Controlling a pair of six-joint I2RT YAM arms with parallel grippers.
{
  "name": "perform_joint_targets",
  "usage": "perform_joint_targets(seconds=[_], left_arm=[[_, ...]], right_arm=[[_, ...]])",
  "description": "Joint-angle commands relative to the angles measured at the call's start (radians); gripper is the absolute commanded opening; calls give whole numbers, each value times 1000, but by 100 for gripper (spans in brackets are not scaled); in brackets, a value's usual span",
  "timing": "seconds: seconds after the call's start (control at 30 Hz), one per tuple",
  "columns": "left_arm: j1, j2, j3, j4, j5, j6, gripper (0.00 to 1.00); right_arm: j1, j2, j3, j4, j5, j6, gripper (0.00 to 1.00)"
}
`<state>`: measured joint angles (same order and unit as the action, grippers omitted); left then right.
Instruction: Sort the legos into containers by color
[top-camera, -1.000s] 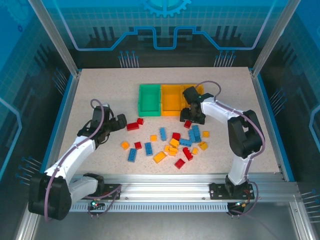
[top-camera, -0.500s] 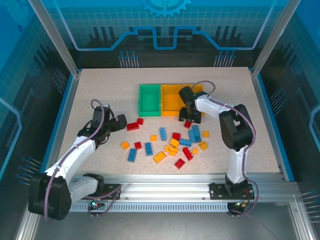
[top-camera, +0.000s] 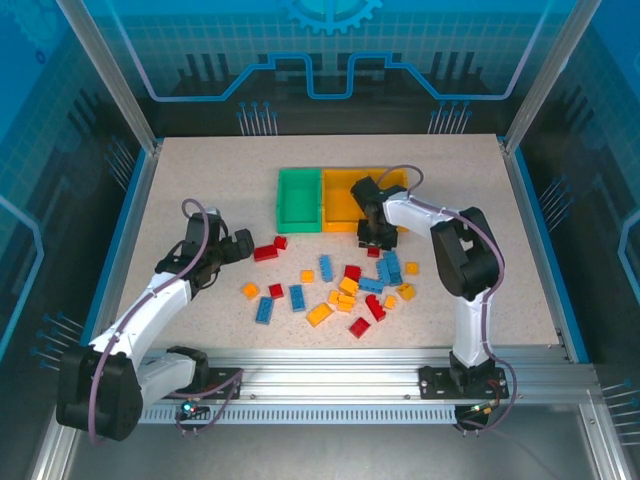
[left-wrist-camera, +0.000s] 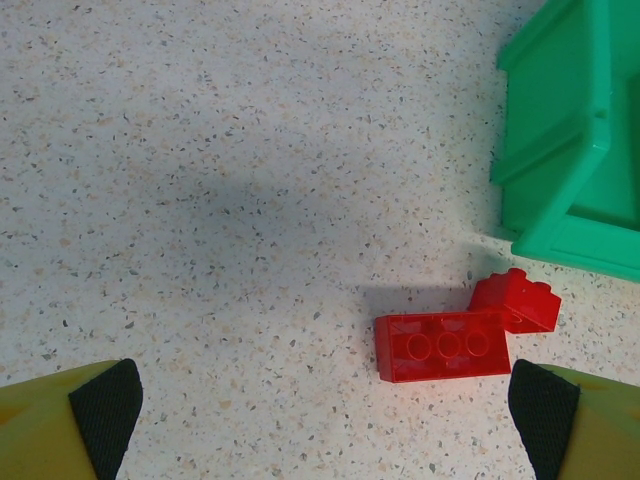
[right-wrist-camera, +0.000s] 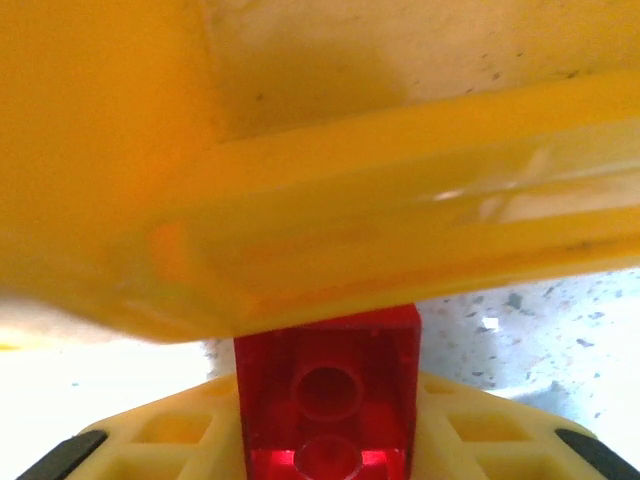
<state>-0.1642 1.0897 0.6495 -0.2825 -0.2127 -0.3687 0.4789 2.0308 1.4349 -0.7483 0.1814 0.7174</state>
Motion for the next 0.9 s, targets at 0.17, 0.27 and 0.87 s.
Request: perform_joint_targets(seconds=[0.17, 0.27, 0.87], left_arm=[[-8, 33, 2, 2, 2, -37, 99], [-9, 47, 8, 2, 4, -42, 99], [-55, 260, 118, -17, 101, -52, 99]], right_arm=[[46, -103, 17, -22, -5, 23, 33], [50, -162, 22, -15, -11, 8, 33], [-164, -60, 264, -55, 60, -250, 30]])
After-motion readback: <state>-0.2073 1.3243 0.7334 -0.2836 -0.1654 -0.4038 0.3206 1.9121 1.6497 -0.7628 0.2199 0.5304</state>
